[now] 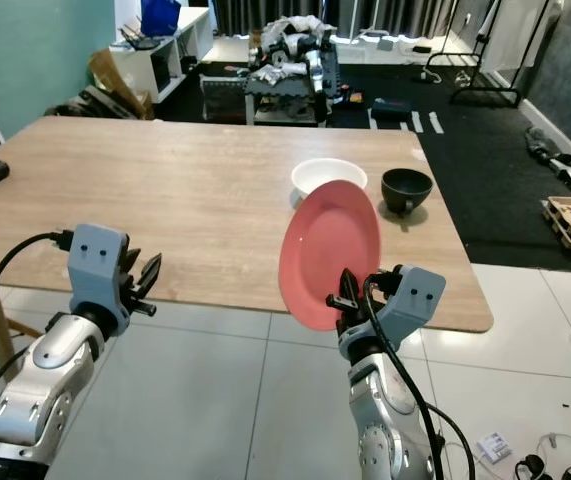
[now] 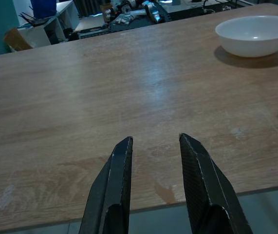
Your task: Setting the table
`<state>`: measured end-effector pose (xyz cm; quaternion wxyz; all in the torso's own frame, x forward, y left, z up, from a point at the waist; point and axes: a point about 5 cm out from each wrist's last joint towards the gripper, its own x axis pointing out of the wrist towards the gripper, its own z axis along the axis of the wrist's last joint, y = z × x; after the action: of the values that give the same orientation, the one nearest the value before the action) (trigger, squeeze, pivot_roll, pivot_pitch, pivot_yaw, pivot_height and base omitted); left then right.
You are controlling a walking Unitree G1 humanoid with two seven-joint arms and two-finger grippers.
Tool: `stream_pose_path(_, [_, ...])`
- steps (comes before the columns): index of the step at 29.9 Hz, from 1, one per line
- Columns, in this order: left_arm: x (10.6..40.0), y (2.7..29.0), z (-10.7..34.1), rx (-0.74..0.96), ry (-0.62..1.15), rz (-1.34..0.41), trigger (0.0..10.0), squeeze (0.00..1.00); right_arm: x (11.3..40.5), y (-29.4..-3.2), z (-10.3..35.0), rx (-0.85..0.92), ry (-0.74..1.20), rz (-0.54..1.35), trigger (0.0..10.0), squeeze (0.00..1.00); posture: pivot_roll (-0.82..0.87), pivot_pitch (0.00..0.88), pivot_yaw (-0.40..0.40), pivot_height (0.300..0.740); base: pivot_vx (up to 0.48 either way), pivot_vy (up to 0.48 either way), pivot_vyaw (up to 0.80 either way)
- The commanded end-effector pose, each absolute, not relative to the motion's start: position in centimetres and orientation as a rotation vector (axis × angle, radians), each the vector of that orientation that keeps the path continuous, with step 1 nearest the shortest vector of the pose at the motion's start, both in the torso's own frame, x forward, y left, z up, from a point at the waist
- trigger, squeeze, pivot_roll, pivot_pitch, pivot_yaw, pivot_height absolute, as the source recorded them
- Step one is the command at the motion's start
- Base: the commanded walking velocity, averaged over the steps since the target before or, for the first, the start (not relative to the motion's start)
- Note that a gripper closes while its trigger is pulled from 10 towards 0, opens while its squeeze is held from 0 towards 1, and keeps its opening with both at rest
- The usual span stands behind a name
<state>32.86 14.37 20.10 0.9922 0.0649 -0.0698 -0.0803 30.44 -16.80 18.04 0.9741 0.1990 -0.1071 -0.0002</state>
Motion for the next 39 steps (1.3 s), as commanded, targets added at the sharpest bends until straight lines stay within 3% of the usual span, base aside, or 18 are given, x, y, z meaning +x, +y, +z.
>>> stream_pose_path(1, [33.02,14.56,19.88,0.136,-0.126,-0.147,10.0,0.00,30.35,-16.93,17.56,0.400,-0.198,-0.015,10.0,0.00,0.07,0.086,0.126,0.740,0.356,0.000,0.00])
stream_pose_path(13, [33.16,14.75,20.04,0.123,-0.128,-0.128,10.0,0.00,30.35,-16.68,17.59,0.392,-0.199,0.001,10.0,0.00,0.07,0.083,0.125,0.740,0.447,0.000,0.00])
stream_pose_path(39, [33.27,14.61,20.08,0.126,-0.132,-0.123,10.0,0.00,30.36,-16.75,17.69,0.387,-0.208,0.009,10.0,0.00,0.06,0.072,0.127,0.740,0.000,0.000,0.00])
